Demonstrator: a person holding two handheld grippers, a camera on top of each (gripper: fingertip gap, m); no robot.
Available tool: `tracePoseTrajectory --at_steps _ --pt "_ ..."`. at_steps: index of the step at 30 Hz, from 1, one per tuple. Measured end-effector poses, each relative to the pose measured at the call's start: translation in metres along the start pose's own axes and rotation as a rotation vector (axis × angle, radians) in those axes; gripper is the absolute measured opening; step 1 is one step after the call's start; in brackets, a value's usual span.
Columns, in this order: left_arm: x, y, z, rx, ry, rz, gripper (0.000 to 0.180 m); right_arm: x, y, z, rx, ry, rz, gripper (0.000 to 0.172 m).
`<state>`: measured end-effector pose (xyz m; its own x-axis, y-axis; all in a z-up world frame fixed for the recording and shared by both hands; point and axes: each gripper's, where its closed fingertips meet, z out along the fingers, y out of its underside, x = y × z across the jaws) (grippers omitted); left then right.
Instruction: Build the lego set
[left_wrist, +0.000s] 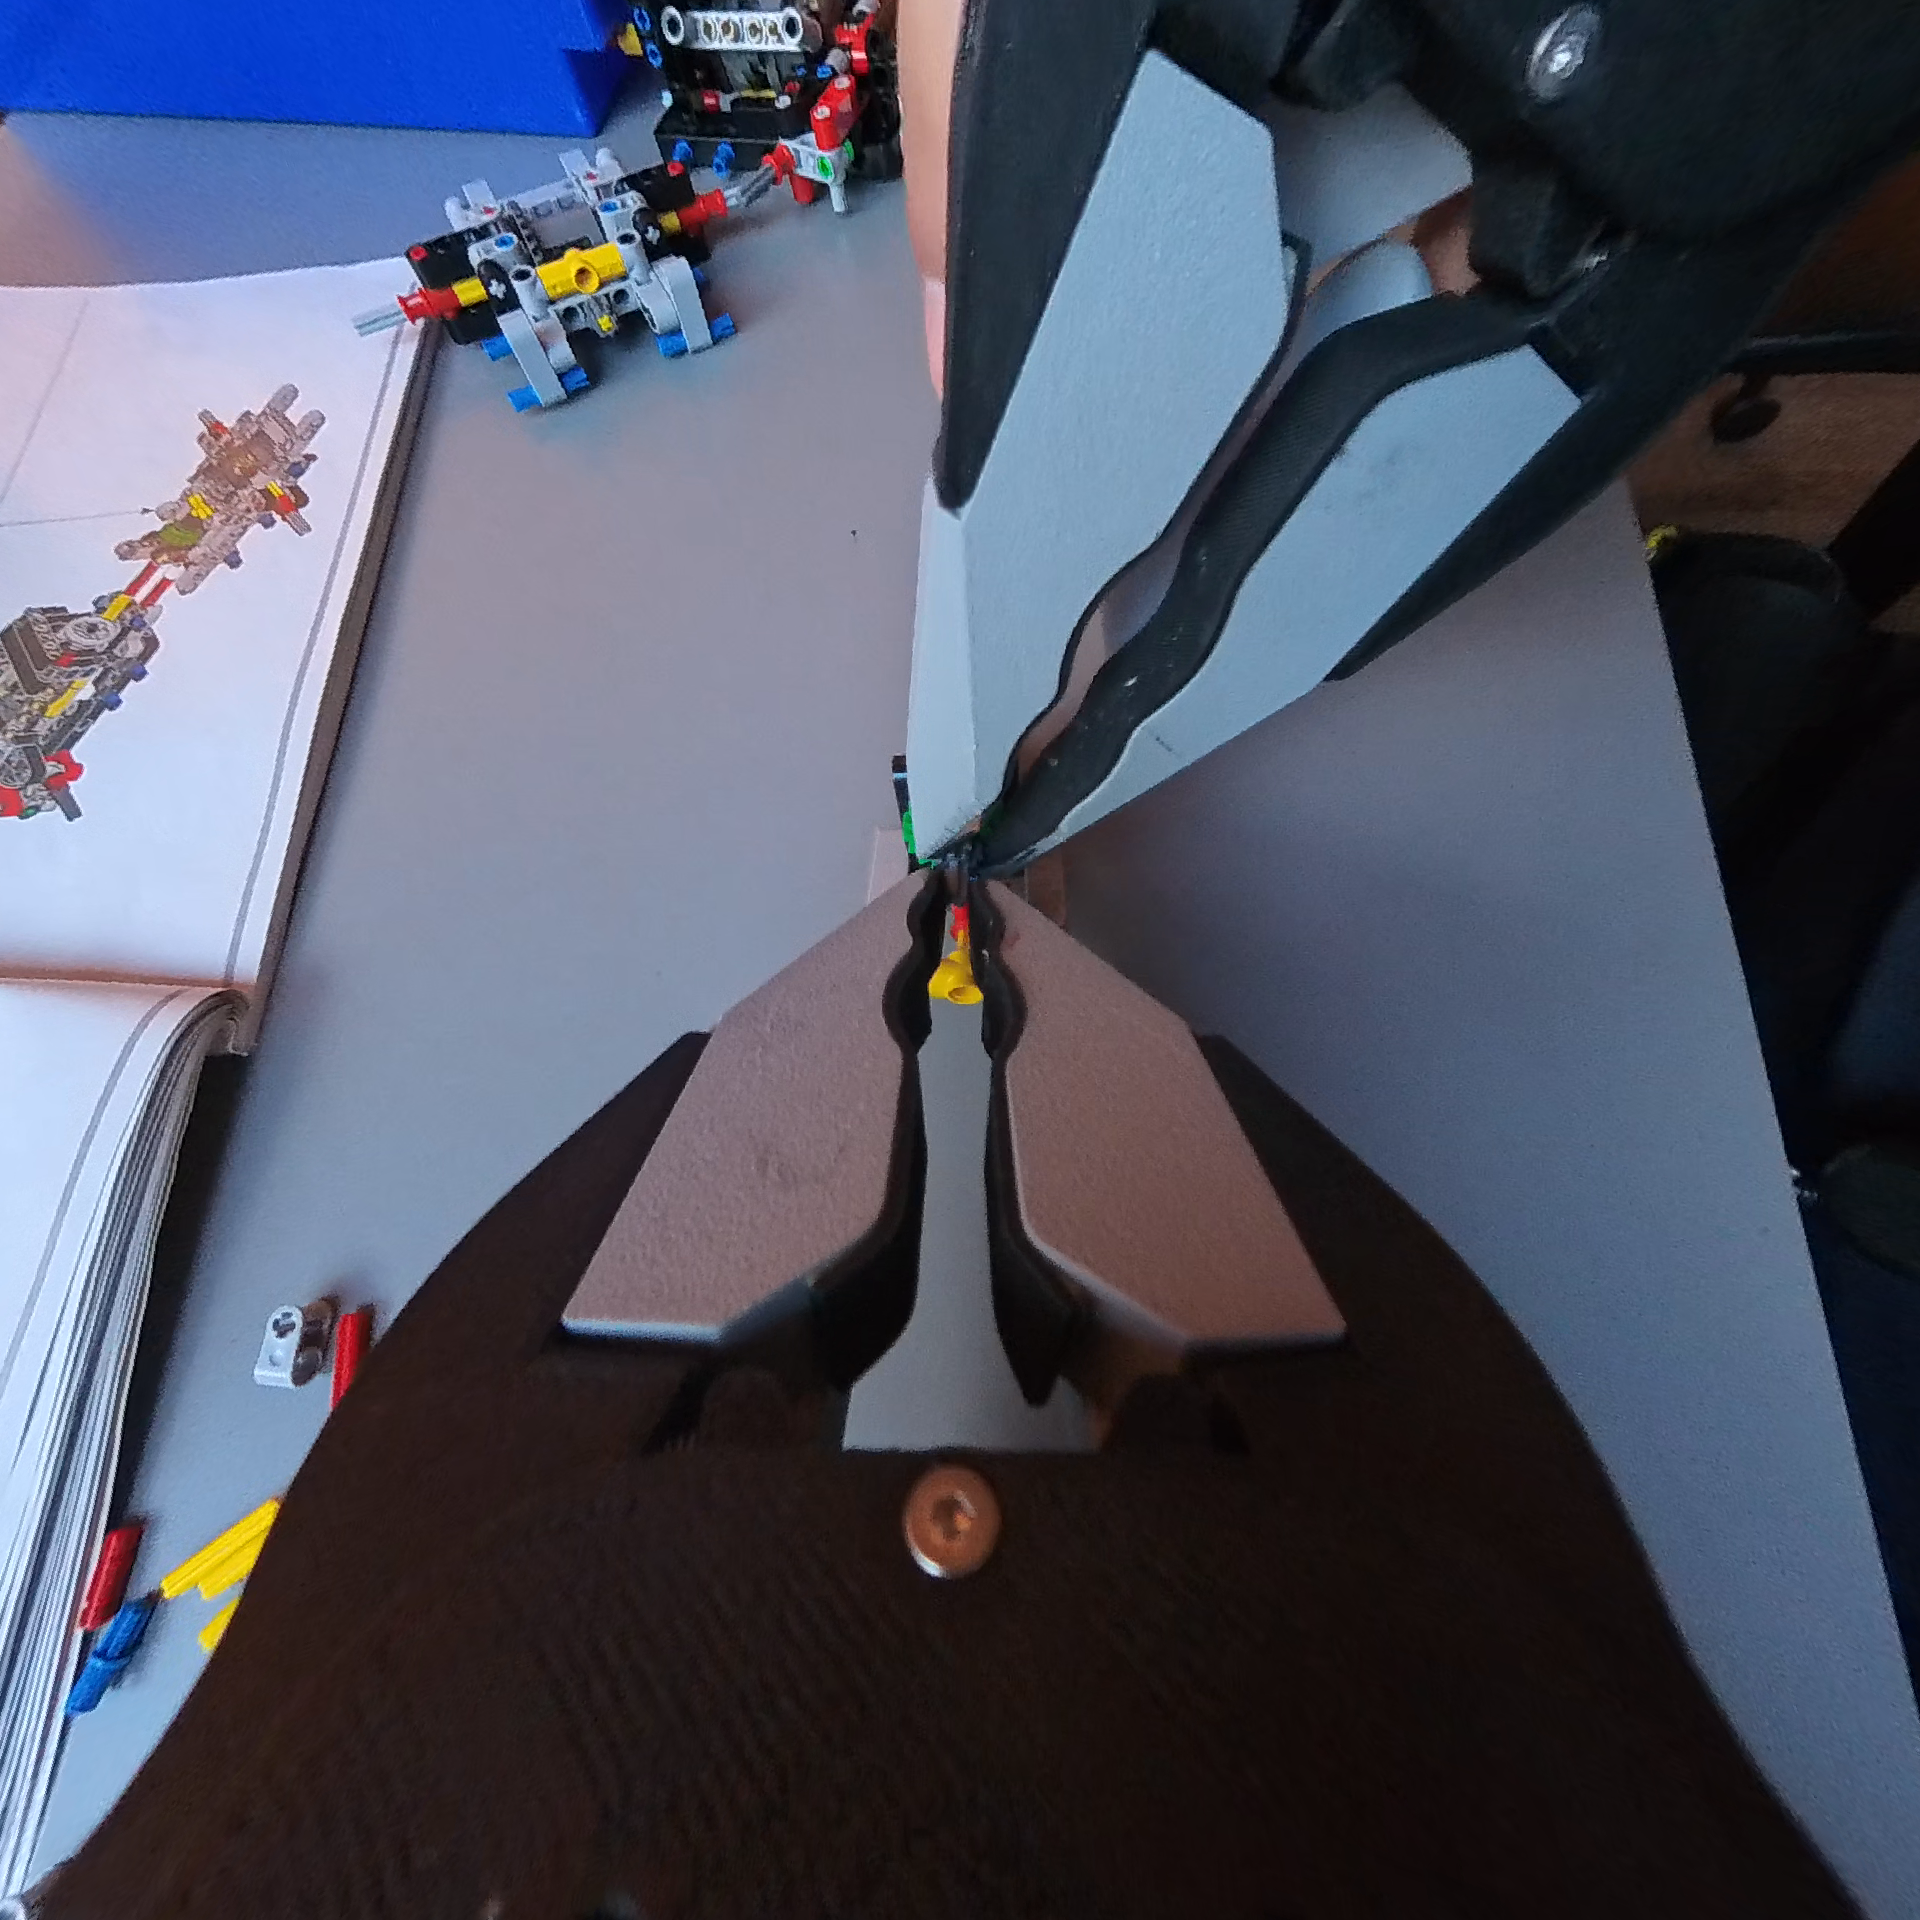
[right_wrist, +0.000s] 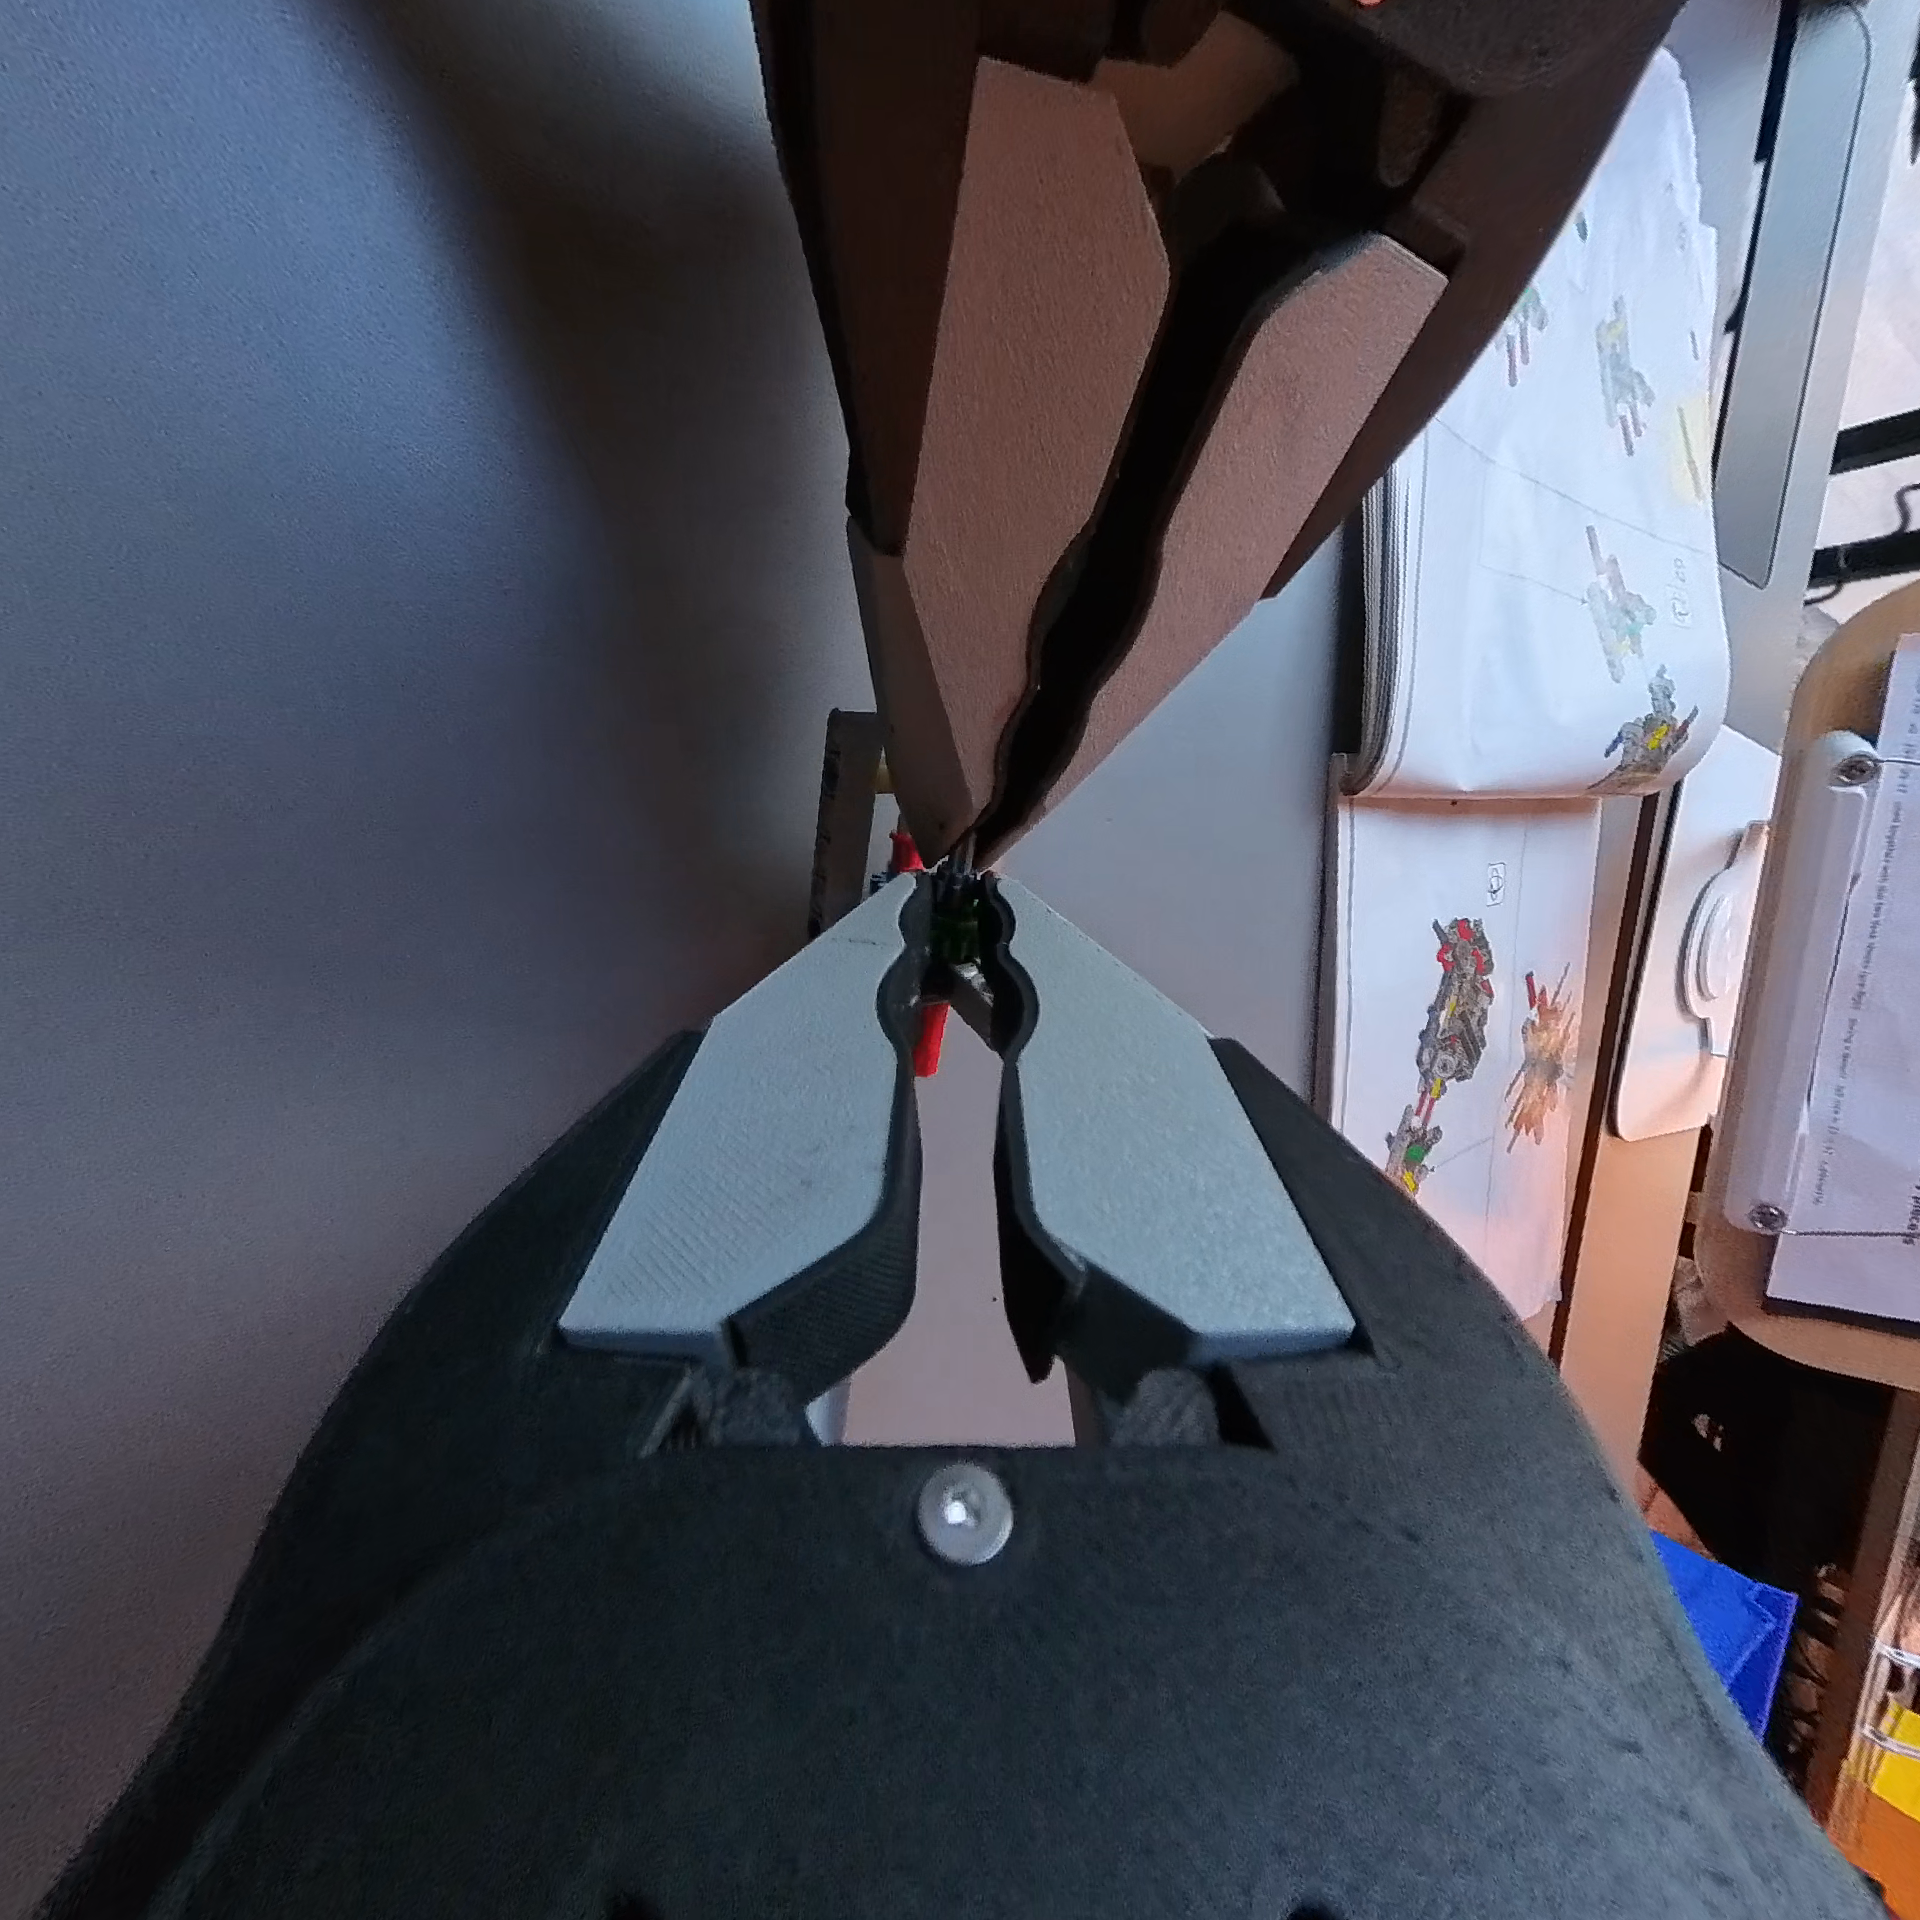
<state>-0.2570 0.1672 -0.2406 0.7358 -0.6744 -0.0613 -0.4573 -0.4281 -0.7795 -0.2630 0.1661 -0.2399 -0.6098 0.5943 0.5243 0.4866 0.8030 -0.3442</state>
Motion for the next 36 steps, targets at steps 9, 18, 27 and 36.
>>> tracePoseTrajectory --at_steps 9,18,27,36 --pt "-0.005 0.008 -0.003 -0.024 -0.008 -0.037 0.000 0.003 -0.002 0.008 -0.007 0.085 -0.064 0.004" --pt "-0.008 0.012 -0.002 -0.029 -0.008 -0.060 0.000 0.005 0.000 0.012 -0.004 0.118 -0.082 0.004" --pt "-0.008 0.012 -0.002 -0.023 0.004 -0.083 0.000 0.005 0.000 0.012 0.023 0.100 -0.081 0.005" --pt "-0.018 0.011 -0.003 0.026 -0.005 -0.182 0.000 0.016 -0.007 0.004 0.177 0.181 0.181 0.021"
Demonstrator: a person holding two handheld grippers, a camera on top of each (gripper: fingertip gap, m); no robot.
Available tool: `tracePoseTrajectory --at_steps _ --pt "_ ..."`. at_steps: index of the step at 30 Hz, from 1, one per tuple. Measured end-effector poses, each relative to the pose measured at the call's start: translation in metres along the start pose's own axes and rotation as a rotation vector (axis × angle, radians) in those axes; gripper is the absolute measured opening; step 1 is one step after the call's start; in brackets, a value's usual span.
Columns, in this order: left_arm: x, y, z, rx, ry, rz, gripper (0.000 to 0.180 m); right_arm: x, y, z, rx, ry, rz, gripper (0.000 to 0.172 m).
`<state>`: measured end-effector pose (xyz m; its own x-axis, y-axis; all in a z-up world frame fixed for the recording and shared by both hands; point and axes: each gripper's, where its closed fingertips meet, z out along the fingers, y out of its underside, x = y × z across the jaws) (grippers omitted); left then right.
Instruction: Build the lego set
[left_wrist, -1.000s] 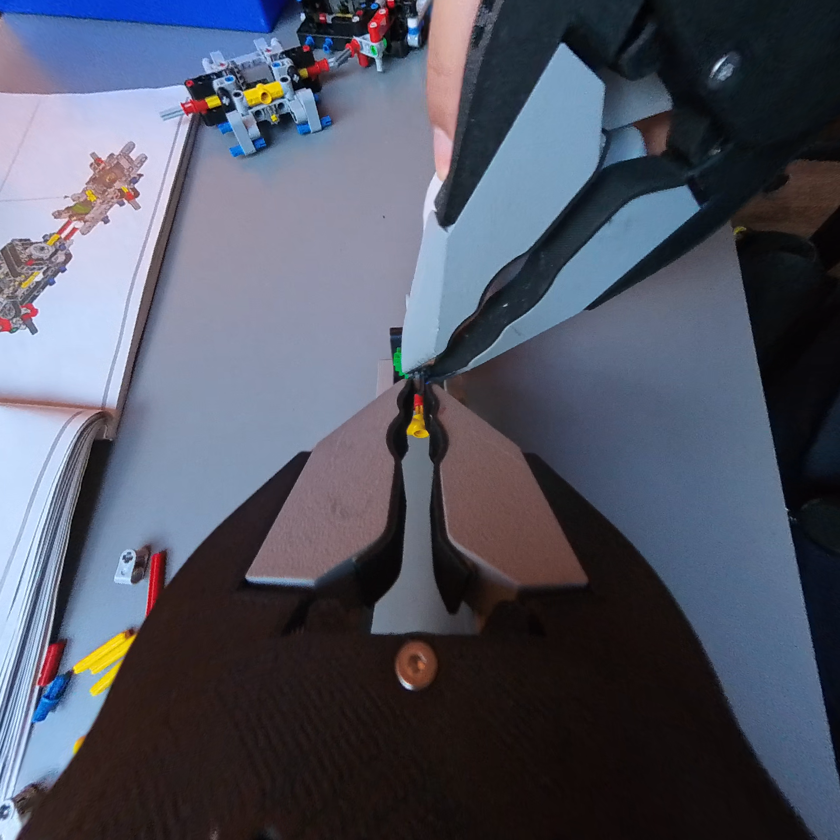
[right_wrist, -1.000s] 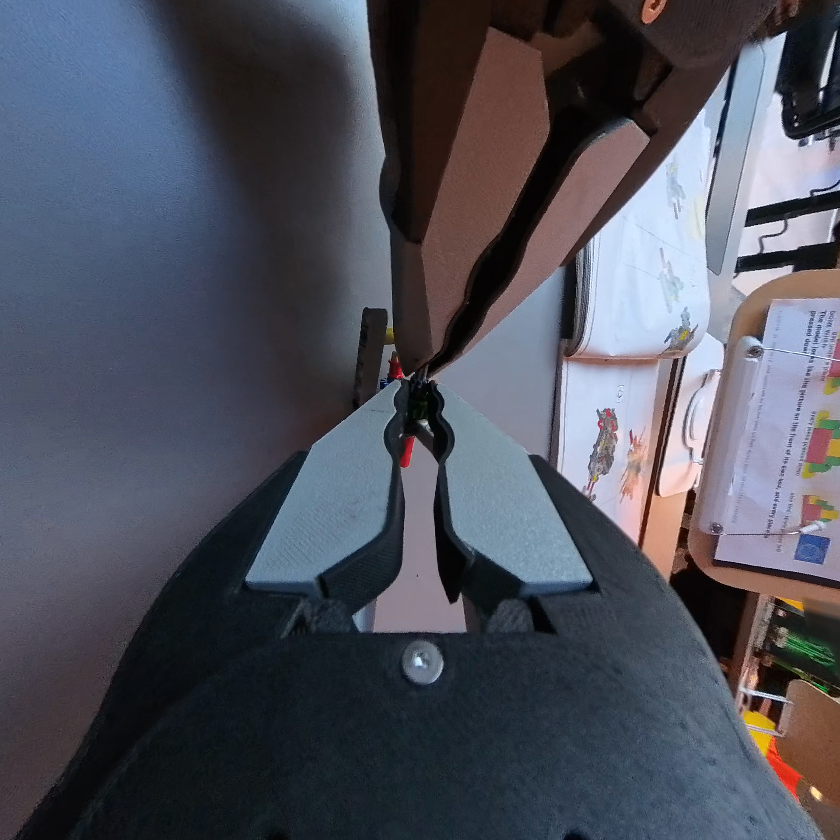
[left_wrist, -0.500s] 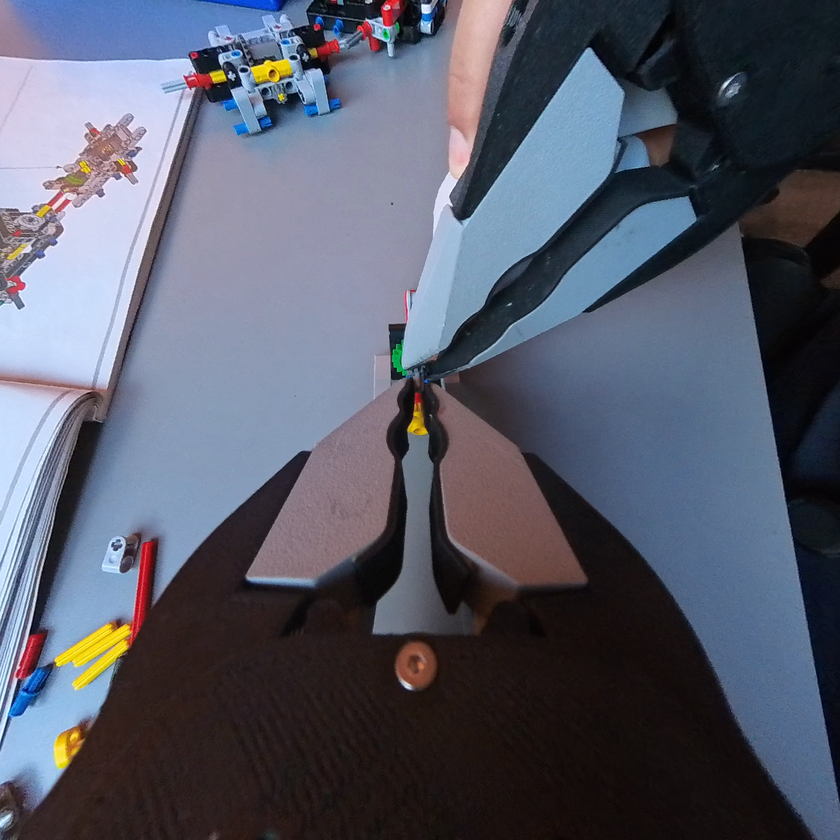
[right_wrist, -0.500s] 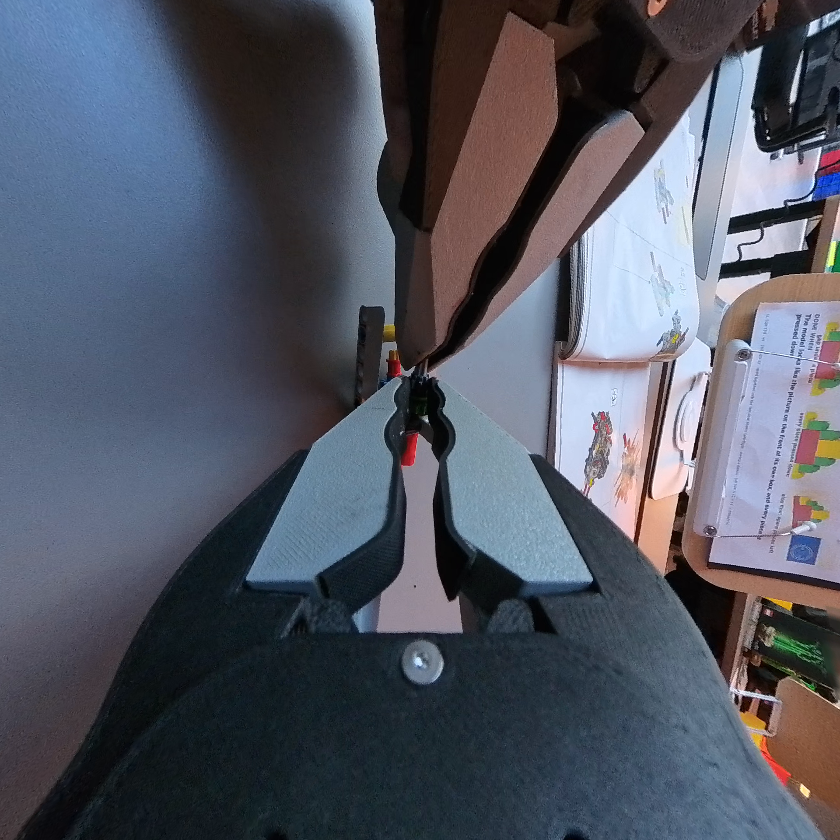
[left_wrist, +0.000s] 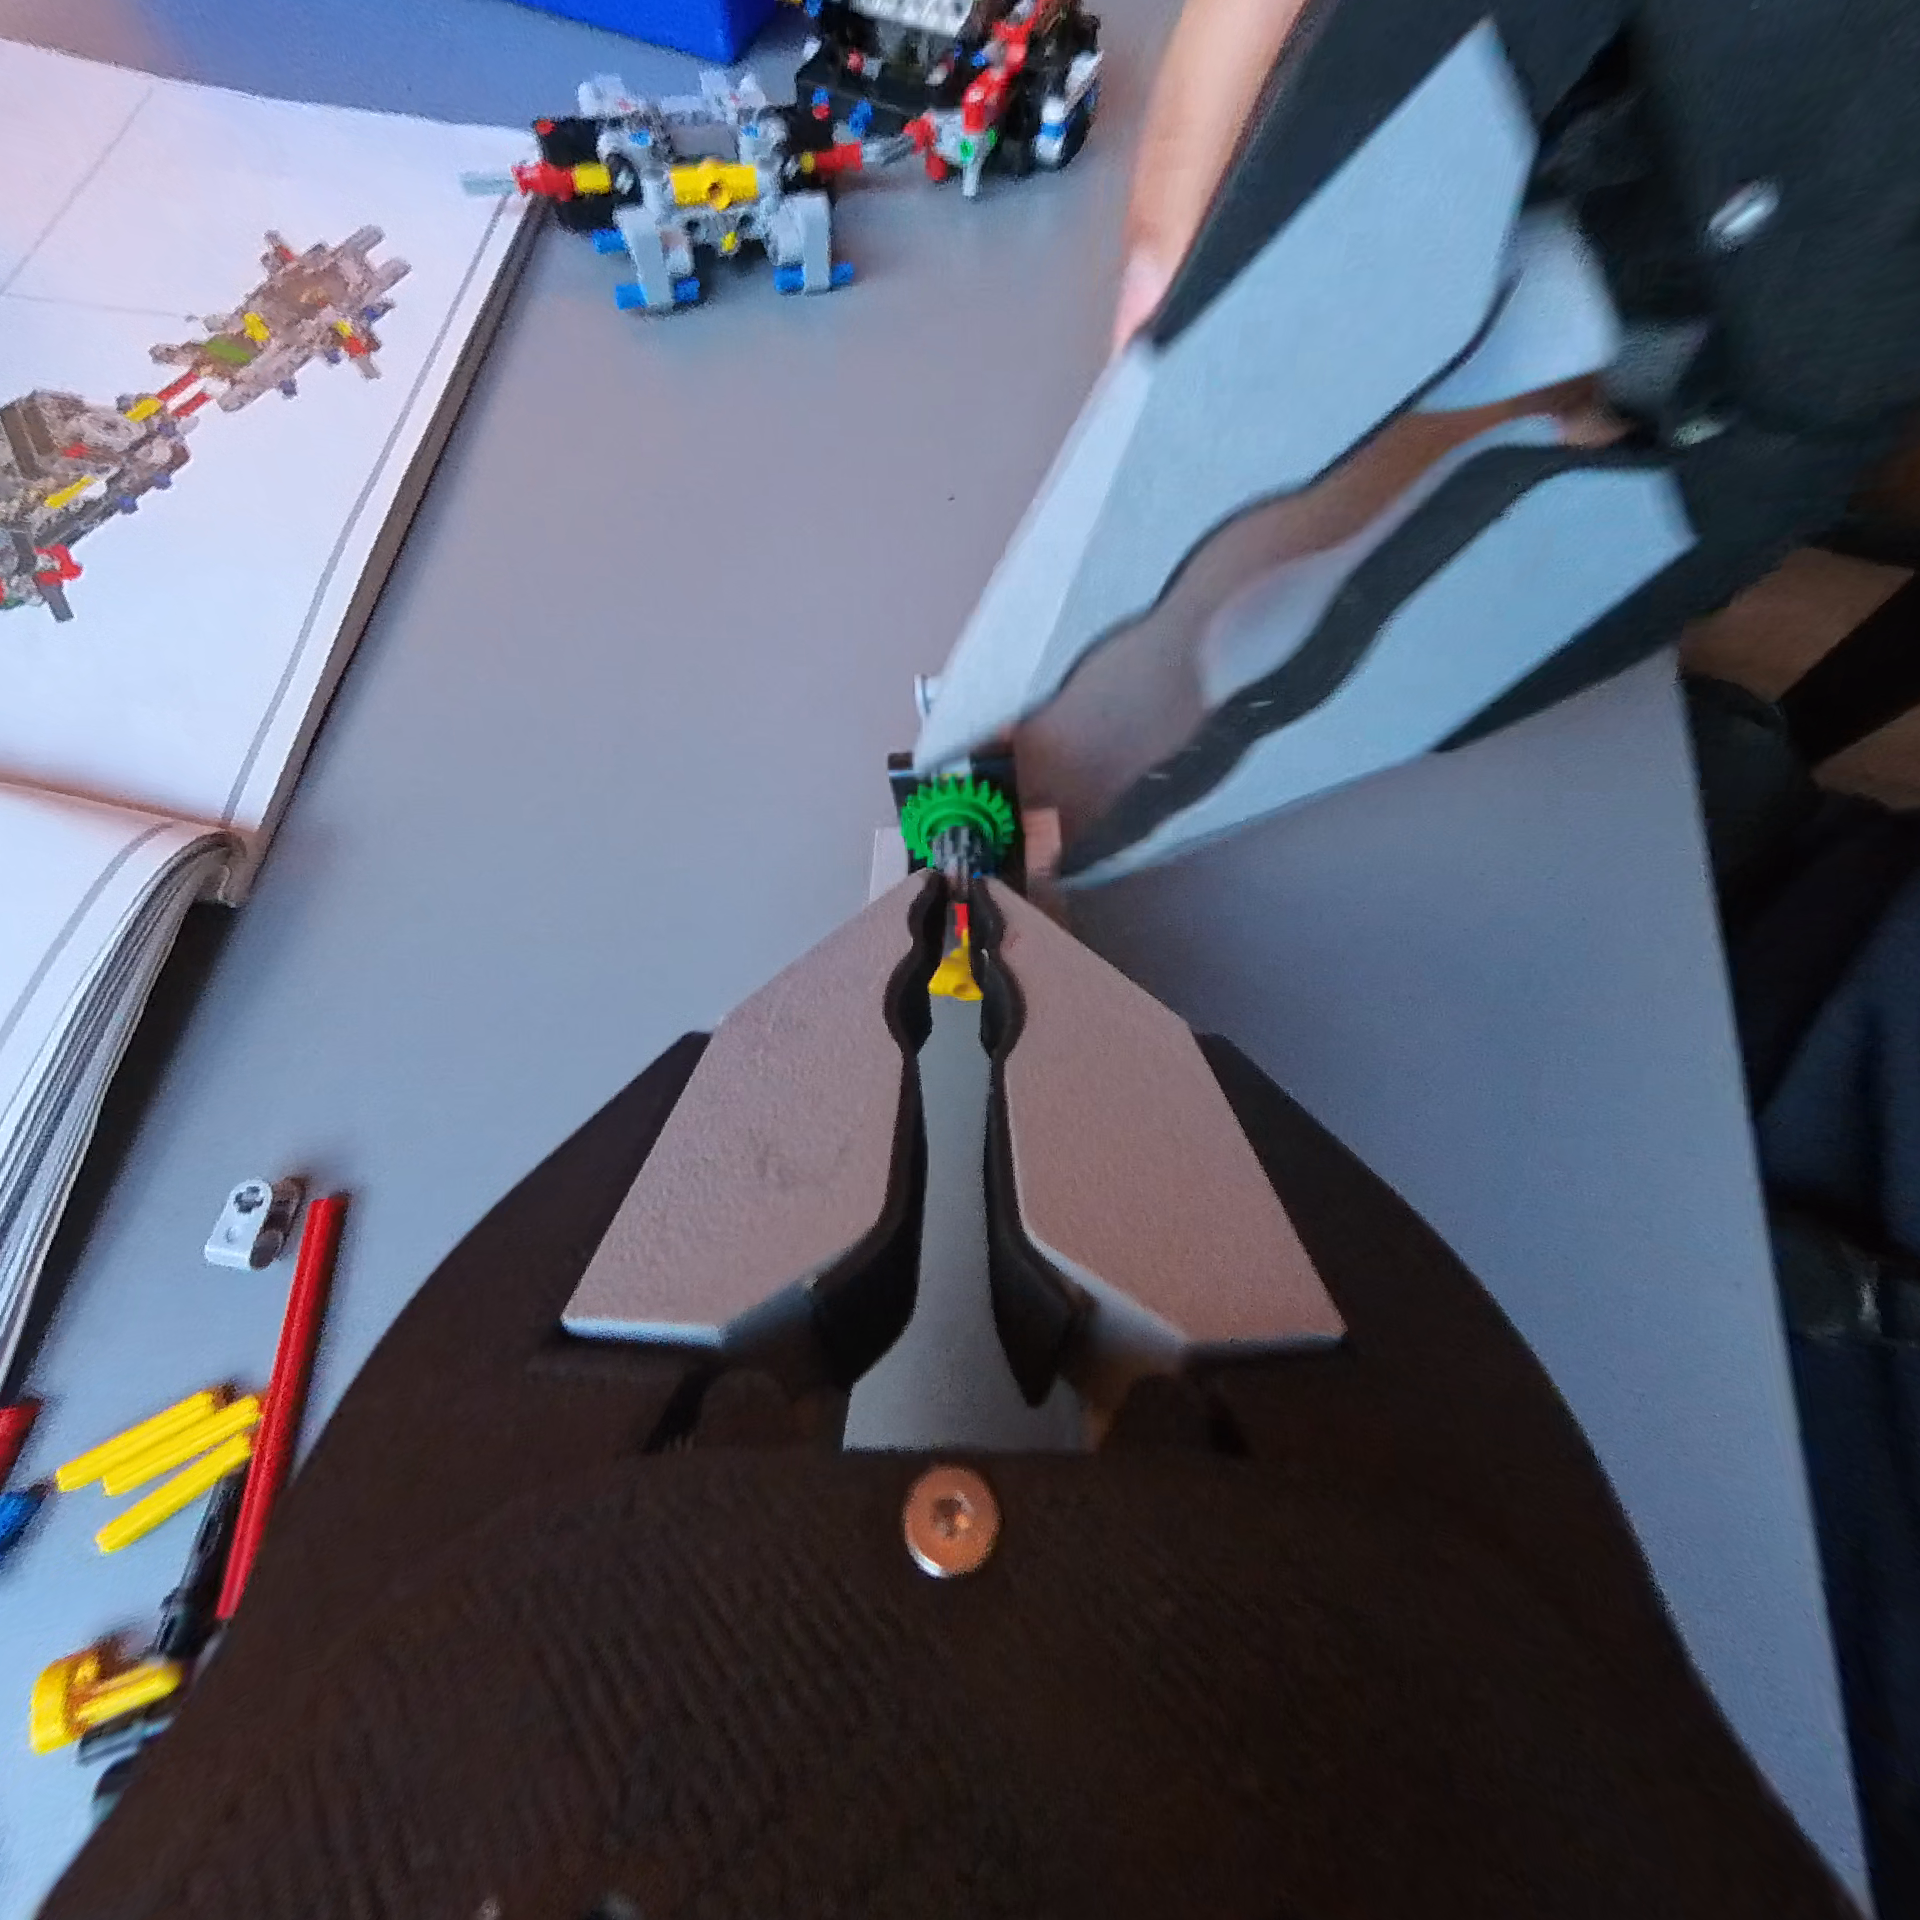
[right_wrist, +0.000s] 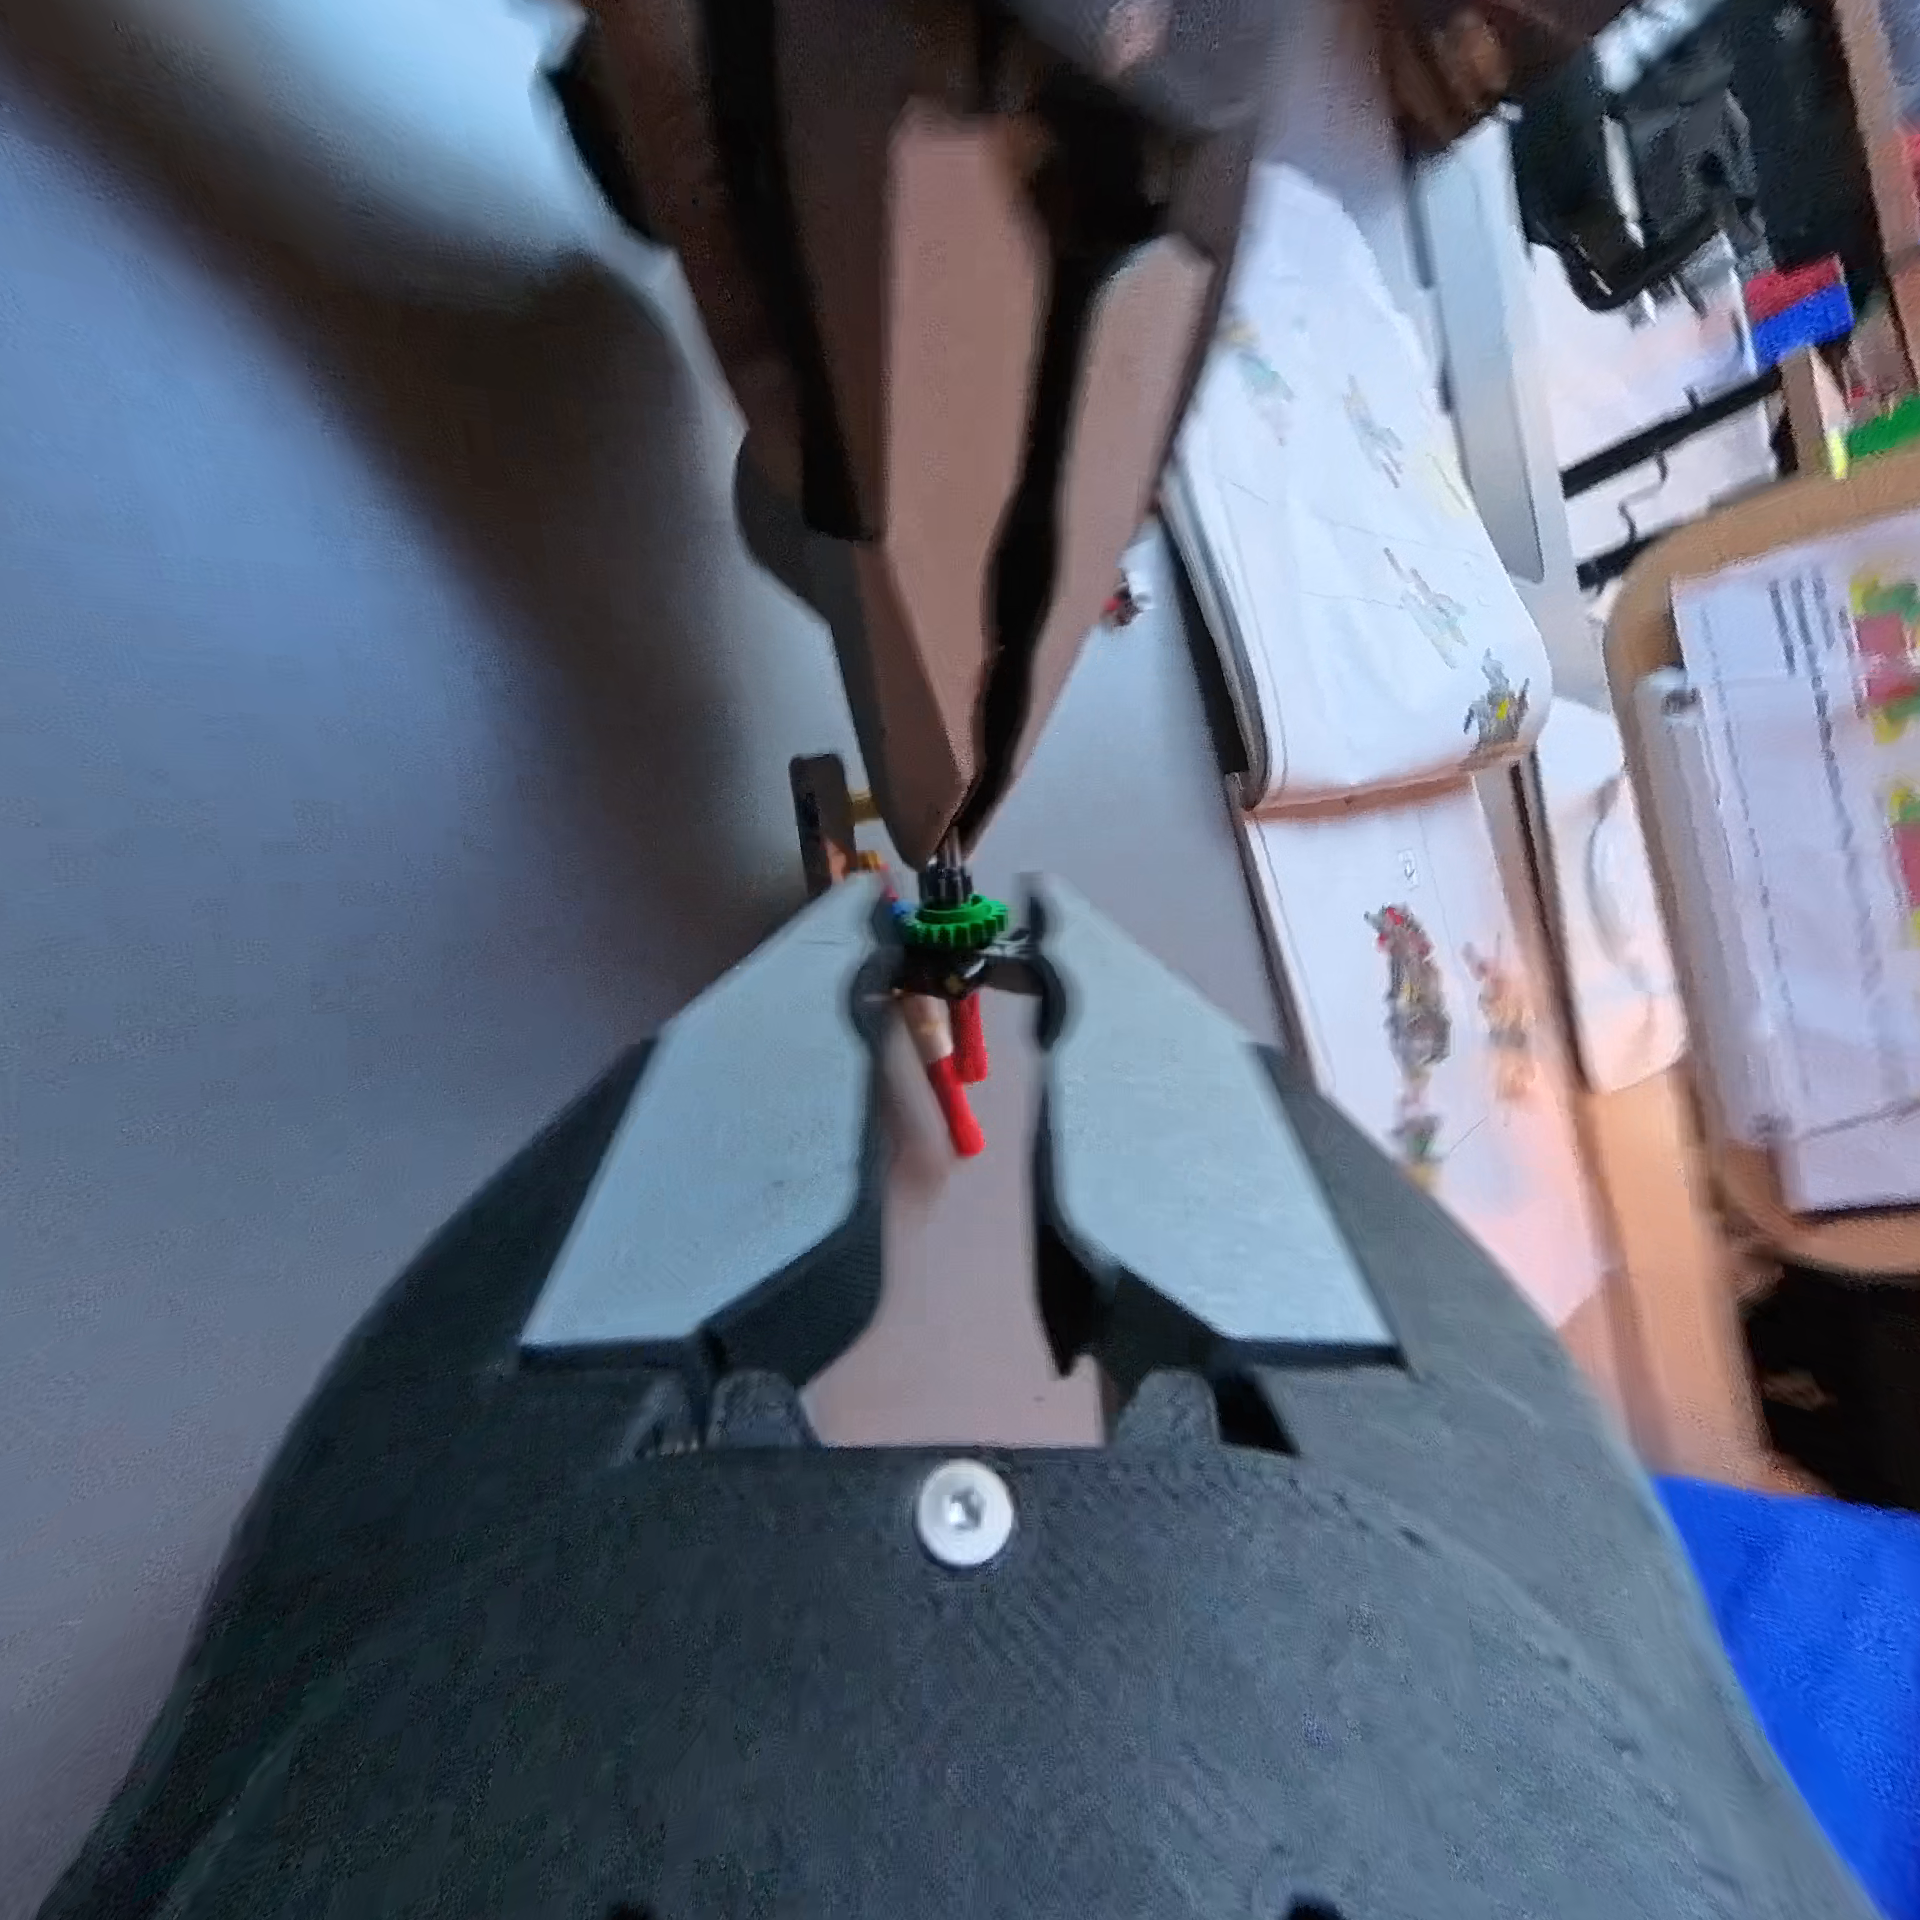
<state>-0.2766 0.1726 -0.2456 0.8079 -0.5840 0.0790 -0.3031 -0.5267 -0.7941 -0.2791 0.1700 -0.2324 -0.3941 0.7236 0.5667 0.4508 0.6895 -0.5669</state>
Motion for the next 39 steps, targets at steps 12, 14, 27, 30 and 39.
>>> tracePoseTrajectory --at_steps 12,14,27,30,39 --pt "-0.004 0.017 0.004 -0.078 -0.002 0.004 0.001 0.002 0.052 -0.012 0.063 -0.073 0.535 0.038" --pt "-0.005 0.018 0.003 -0.076 0.008 0.011 0.000 0.007 0.047 -0.016 0.110 -0.098 0.488 0.030" --pt "-0.003 0.021 -0.001 -0.068 0.081 0.028 0.001 -0.006 0.036 0.004 0.190 -0.382 0.171 0.004" --pt "-0.003 0.018 -0.003 -0.057 0.075 0.030 0.010 -0.002 0.036 0.005 0.210 -0.395 0.180 0.009" --pt "0.001 0.007 -0.005 -0.010 0.073 0.059 0.003 -0.001 0.030 0.003 0.263 -0.425 0.238 0.000"
